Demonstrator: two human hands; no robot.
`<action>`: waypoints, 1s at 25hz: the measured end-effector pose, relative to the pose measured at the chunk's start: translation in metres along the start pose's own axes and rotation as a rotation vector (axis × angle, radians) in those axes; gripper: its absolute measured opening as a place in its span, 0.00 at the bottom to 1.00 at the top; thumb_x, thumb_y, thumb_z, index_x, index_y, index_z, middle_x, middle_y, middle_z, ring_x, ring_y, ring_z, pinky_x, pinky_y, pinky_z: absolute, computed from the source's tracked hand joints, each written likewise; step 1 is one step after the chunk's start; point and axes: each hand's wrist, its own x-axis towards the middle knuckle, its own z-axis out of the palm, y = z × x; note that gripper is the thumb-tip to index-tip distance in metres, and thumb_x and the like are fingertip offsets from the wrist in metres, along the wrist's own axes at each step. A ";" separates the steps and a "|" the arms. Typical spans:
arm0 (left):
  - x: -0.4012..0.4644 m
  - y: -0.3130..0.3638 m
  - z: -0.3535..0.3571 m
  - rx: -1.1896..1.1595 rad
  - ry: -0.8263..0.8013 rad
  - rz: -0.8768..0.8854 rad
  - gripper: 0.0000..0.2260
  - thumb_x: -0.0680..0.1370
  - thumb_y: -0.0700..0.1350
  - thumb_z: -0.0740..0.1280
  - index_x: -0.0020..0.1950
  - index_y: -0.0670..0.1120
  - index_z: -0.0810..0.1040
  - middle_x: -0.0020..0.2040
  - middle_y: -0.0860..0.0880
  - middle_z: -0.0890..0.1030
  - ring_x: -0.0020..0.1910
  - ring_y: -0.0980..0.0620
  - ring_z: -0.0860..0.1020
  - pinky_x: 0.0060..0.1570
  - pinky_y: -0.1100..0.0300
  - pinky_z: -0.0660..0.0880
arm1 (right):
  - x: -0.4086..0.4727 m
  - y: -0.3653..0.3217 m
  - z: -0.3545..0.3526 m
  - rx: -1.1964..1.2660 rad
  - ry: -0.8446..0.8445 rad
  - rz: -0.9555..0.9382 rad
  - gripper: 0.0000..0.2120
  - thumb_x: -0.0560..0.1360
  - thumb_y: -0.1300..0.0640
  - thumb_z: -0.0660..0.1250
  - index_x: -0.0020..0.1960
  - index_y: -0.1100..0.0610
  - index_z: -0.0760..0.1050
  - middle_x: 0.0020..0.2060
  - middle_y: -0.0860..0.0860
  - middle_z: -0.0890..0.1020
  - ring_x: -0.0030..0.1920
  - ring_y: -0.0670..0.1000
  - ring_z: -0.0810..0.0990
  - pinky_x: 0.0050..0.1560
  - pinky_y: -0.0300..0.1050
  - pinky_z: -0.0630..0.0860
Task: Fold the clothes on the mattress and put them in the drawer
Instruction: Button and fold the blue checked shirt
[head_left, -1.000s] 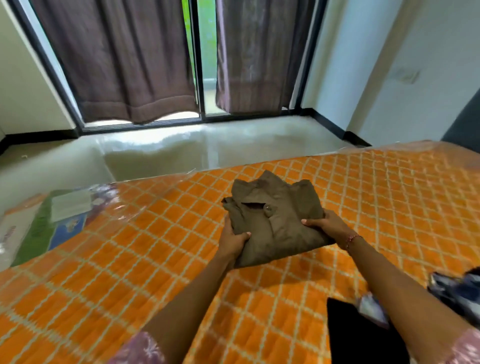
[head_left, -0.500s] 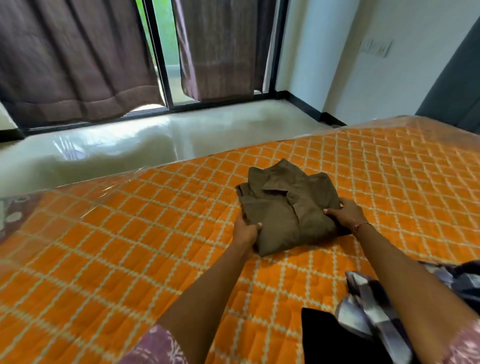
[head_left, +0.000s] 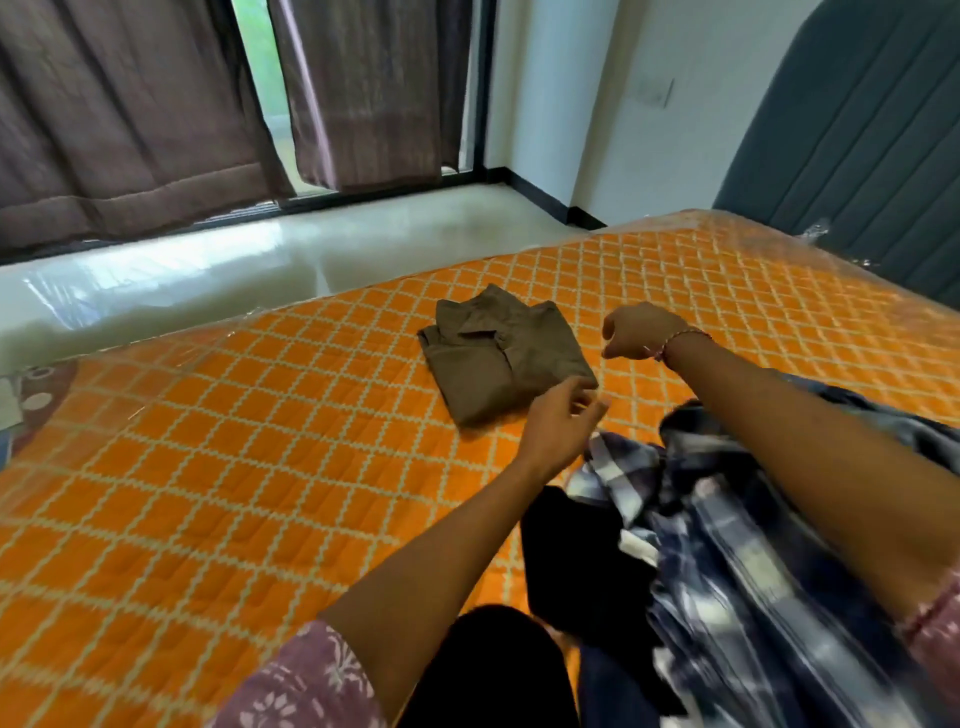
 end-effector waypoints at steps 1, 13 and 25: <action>-0.011 0.018 0.015 -0.051 -0.046 0.031 0.17 0.78 0.48 0.68 0.63 0.41 0.75 0.57 0.42 0.79 0.53 0.48 0.77 0.52 0.56 0.73 | -0.019 0.006 -0.005 -0.013 -0.045 -0.022 0.17 0.76 0.53 0.67 0.59 0.64 0.77 0.55 0.62 0.80 0.54 0.61 0.78 0.52 0.52 0.76; -0.069 0.063 0.045 -0.145 0.115 -0.011 0.03 0.79 0.35 0.61 0.46 0.40 0.72 0.46 0.40 0.77 0.43 0.46 0.73 0.44 0.51 0.71 | -0.151 0.058 -0.028 0.009 -0.217 -0.160 0.04 0.76 0.59 0.66 0.49 0.57 0.79 0.45 0.51 0.79 0.47 0.51 0.75 0.47 0.43 0.69; -0.106 0.054 -0.136 -0.993 0.209 -0.068 0.13 0.77 0.41 0.57 0.47 0.40 0.82 0.43 0.43 0.83 0.44 0.45 0.80 0.48 0.53 0.78 | -0.175 -0.079 -0.013 0.372 0.131 -0.577 0.43 0.68 0.54 0.76 0.76 0.56 0.56 0.70 0.52 0.67 0.67 0.50 0.66 0.66 0.44 0.64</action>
